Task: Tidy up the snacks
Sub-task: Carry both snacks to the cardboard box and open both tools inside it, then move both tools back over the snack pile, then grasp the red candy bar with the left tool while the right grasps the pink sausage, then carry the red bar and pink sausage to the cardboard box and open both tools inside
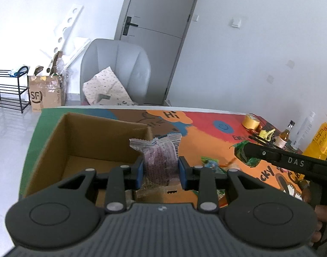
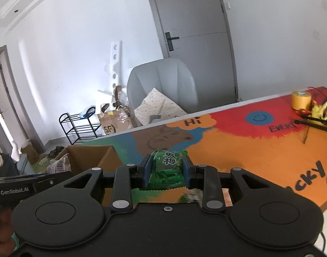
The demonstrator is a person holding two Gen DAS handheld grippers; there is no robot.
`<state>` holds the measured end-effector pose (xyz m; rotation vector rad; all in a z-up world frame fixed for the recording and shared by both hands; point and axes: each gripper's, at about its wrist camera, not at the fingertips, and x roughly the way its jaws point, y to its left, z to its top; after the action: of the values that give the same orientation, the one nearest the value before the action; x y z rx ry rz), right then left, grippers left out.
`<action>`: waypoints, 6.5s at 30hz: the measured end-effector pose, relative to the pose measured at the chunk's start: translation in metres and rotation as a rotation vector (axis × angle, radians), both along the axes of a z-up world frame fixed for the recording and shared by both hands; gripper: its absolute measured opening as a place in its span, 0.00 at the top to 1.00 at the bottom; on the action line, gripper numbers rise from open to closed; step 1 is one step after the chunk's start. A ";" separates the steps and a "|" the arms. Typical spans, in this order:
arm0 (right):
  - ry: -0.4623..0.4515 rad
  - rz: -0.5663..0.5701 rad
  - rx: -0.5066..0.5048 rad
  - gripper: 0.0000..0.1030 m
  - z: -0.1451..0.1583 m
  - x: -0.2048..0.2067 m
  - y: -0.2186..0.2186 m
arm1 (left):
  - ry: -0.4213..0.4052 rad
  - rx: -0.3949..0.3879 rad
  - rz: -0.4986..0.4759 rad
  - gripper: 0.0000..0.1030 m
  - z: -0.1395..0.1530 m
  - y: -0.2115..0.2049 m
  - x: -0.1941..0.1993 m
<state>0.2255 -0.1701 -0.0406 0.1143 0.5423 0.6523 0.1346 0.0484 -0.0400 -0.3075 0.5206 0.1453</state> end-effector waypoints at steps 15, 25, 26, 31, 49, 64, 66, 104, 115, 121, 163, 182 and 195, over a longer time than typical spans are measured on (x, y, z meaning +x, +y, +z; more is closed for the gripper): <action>-0.021 0.186 0.028 0.72 0.013 -0.035 0.081 | 0.057 -0.005 0.085 0.66 -0.015 0.054 -0.010; -0.018 0.309 0.048 0.72 0.025 -0.042 0.118 | -0.003 0.007 0.182 0.44 0.008 0.071 -0.047; -0.015 0.319 0.053 0.72 0.026 -0.043 0.119 | -0.005 0.005 0.190 0.44 0.009 0.072 -0.050; 0.014 0.348 0.074 0.61 0.025 -0.045 0.118 | -0.017 0.005 0.219 0.32 0.010 0.072 -0.056; 0.046 0.152 0.058 0.45 0.012 -0.039 0.053 | -0.041 0.021 0.158 0.16 0.012 0.043 -0.048; 0.020 -0.104 0.028 0.22 0.009 -0.046 -0.046 | -0.077 0.048 -0.026 0.06 0.012 -0.024 -0.023; 0.022 -0.132 0.020 0.21 0.006 -0.046 -0.056 | -0.079 0.056 -0.061 0.06 0.012 -0.035 -0.019; 0.262 -0.194 -0.053 0.31 -0.100 -0.001 -0.100 | 0.139 0.029 -0.279 0.58 -0.074 -0.111 0.073; 0.229 -0.117 -0.141 0.30 -0.105 0.001 -0.090 | 0.231 0.016 -0.307 0.62 -0.095 -0.116 0.086; 0.196 -0.120 -0.170 0.45 -0.105 -0.007 -0.092 | 0.249 0.021 -0.342 0.60 -0.099 -0.122 0.077; 0.024 -0.118 -0.073 0.55 -0.025 -0.032 -0.059 | 0.004 0.085 -0.215 0.83 -0.010 -0.069 0.016; -0.027 0.021 -0.061 0.55 -0.006 -0.038 0.029 | -0.045 0.071 -0.013 0.83 0.007 0.028 -0.019; -0.039 0.126 -0.076 0.55 0.007 -0.036 0.086 | -0.027 0.036 0.097 0.79 -0.001 0.076 -0.025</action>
<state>0.1897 -0.0844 -0.0339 -0.0035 0.5389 0.7539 0.1096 0.1242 -0.0413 -0.2996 0.4755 0.2443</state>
